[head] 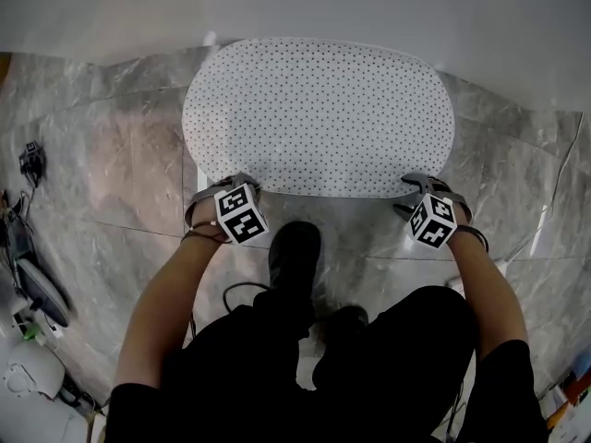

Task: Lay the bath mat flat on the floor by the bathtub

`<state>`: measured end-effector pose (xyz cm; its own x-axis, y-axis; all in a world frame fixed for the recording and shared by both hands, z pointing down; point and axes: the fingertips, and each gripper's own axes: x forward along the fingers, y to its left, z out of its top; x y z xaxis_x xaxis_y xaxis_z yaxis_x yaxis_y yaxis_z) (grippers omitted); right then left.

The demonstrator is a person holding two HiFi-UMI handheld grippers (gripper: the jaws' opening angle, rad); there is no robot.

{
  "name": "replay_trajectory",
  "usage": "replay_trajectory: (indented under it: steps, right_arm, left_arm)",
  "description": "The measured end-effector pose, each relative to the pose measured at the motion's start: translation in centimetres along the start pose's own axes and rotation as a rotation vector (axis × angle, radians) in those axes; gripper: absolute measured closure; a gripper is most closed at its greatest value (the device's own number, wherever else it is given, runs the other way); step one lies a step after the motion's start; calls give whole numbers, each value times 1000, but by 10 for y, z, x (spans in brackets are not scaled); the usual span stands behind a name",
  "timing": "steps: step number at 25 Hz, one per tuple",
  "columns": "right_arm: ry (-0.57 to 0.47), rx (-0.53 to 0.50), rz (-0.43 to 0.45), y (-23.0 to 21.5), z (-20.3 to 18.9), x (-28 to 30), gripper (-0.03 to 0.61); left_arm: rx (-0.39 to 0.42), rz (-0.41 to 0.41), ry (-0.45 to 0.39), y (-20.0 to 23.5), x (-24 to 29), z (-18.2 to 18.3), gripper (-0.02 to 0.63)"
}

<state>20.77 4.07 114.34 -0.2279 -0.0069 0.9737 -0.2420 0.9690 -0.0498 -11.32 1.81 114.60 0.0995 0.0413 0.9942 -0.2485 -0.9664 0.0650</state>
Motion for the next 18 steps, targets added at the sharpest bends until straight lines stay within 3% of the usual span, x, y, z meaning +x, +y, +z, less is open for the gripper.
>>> replay_trajectory:
  steps: [4, 9, 13, 18]
  right_arm:
    - [-12, 31, 2, -9, 1, -3, 389]
    - [-16, -5, -4, -2, 3, -5, 479]
    - [-19, -17, 21, 9, 2, -5, 568]
    - [-20, -43, 18, 12, 2, -7, 568]
  left_arm:
    - [-43, -64, -32, 0, -5, 0, 588]
    - [52, -44, 6, -5, -4, -1, 588]
    - [62, -54, 5, -6, -7, 0, 588]
    - [79, -72, -2, -9, -14, 0, 588]
